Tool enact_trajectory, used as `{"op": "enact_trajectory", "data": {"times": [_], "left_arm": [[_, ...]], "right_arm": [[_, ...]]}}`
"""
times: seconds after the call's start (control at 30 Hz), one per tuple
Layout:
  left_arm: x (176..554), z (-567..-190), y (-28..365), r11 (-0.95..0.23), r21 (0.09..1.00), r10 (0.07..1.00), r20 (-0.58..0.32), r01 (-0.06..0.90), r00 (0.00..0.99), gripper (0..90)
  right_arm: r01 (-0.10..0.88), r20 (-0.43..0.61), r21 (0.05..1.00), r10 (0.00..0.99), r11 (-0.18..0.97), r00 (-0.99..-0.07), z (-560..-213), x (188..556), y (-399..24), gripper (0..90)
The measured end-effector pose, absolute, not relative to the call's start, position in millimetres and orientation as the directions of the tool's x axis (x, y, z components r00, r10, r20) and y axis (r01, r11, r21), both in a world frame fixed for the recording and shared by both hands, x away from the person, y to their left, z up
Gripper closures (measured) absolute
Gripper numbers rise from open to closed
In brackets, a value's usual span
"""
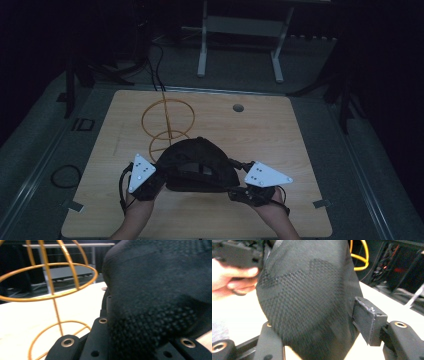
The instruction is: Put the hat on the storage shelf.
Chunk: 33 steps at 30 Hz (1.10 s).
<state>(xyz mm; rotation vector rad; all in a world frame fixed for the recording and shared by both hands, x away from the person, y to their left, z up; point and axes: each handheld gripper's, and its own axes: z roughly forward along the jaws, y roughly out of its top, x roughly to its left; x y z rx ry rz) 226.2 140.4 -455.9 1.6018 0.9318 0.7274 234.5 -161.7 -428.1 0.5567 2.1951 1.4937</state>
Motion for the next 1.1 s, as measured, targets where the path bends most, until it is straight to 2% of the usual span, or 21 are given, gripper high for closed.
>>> {"op": "enact_trajectory", "data": {"times": [0.3, 0.47, 0.6, 0.73, 0.97, 1.1], "left_arm": [[224.7, -450.2, 145.9, -0.100, 0.981, 0.869, 0.003, 0.169, 0.496, 90.0], [226.8, -448.1, 158.7, -0.091, 0.989, 0.840, 0.016, 0.113, 0.542, 90.0], [229.8, -443.9, 169.6, -0.091, 0.994, 0.780, 0.028, 0.068, 0.626, 90.0], [228.9, -440.2, 175.3, -0.081, 0.997, 0.710, 0.066, -0.011, 0.701, 90.0], [231.9, -435.4, 172.0, -0.084, 0.996, 0.614, 0.073, -0.027, 0.786, 90.0], [237.3, -434.8, 166.3, -0.096, 0.995, 0.525, 0.066, -0.018, 0.849, 90.0]], "right_arm": [[0.094, -0.107, 0.910, 0.448, 0.403, -0.888, -435.5, 218.3, -177.5, 31.2], [0.078, -0.114, 0.914, 0.435, 0.399, -0.893, -430.9, 208.2, -194.0, 31.8], [0.066, -0.110, 0.923, 0.424, 0.379, -0.899, -421.7, 205.6, -210.9, 35.8], [0.026, -0.150, 0.926, 0.429, 0.378, -0.891, -412.1, 206.3, -218.7, 38.7], [-0.043, -0.203, 0.918, 0.373, 0.394, -0.905, -398.7, 206.4, -207.3, 43.1], [-0.106, -0.240, 0.909, 0.298, 0.403, -0.924, -390.7, 203.9, -193.2, 44.4]]}}
